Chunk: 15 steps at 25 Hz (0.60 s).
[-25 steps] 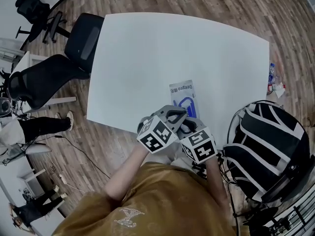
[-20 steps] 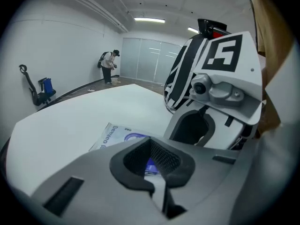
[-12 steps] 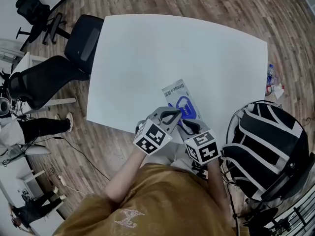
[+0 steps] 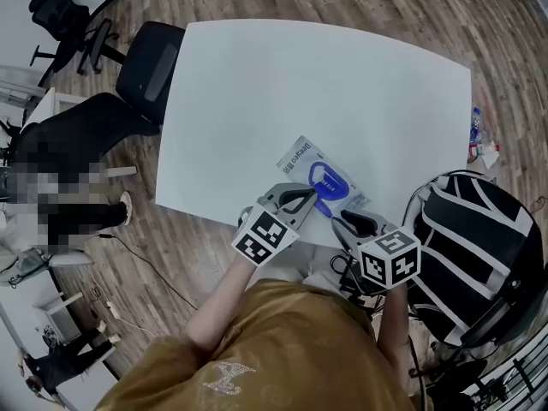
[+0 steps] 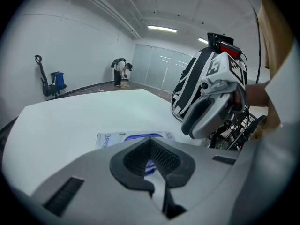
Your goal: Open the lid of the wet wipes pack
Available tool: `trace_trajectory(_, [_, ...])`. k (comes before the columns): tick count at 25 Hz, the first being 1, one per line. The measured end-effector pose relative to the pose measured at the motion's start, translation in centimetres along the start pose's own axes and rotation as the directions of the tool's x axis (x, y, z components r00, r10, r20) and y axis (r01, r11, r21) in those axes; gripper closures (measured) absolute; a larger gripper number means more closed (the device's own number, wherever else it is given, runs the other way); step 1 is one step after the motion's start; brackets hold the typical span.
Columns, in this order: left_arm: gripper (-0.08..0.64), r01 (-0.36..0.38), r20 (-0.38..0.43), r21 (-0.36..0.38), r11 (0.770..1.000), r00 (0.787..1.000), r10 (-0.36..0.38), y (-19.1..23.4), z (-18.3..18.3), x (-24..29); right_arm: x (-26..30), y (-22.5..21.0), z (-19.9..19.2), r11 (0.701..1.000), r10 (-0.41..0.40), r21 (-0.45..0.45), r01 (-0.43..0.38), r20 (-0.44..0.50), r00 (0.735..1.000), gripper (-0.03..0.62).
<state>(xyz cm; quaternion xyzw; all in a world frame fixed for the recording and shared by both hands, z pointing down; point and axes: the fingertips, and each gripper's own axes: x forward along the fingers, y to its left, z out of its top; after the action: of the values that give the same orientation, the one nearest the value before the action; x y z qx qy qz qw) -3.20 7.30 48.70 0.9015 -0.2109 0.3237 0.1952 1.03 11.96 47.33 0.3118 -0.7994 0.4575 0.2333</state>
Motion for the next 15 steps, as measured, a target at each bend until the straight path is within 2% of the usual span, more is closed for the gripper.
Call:
trace_trajectory(2, [0.557, -0.001, -0.004, -0.014, 1.000, 1.000, 0.001, -0.1, -0.7, -0.5, -0.5, -0.6, 1.0, 1.000, -0.020, 0.023, 0.019, 0.052, 0.998, 0.486])
trace_trajectory(5, [0.556, -0.014, -0.017, -0.034, 0.999, 1.000, 0.014, -0.1, -2.1, -1.2, -0.6, -2.4, 2.1, 0.994, -0.107, 0.040, 0.103, 0.109, 0.988, 0.486])
trace_trajectory(9, [0.557, -0.039, -0.080, -0.046, 0.998, 0.996, 0.035, 0.1, -4.9, -0.9, 0.5, -3.8, 2.5, 0.982, -0.187, 0.017, 0.186, 0.112, 0.976, 0.486])
trace_trajectory(15, [0.556, -0.064, -0.131, -0.040, 0.997, 0.990, 0.058, 0.6, -7.6, 1.1, 1.2, -4.8, 2.8, 0.973, -0.229, 0.034, 0.227, 0.129, 0.965, 0.486])
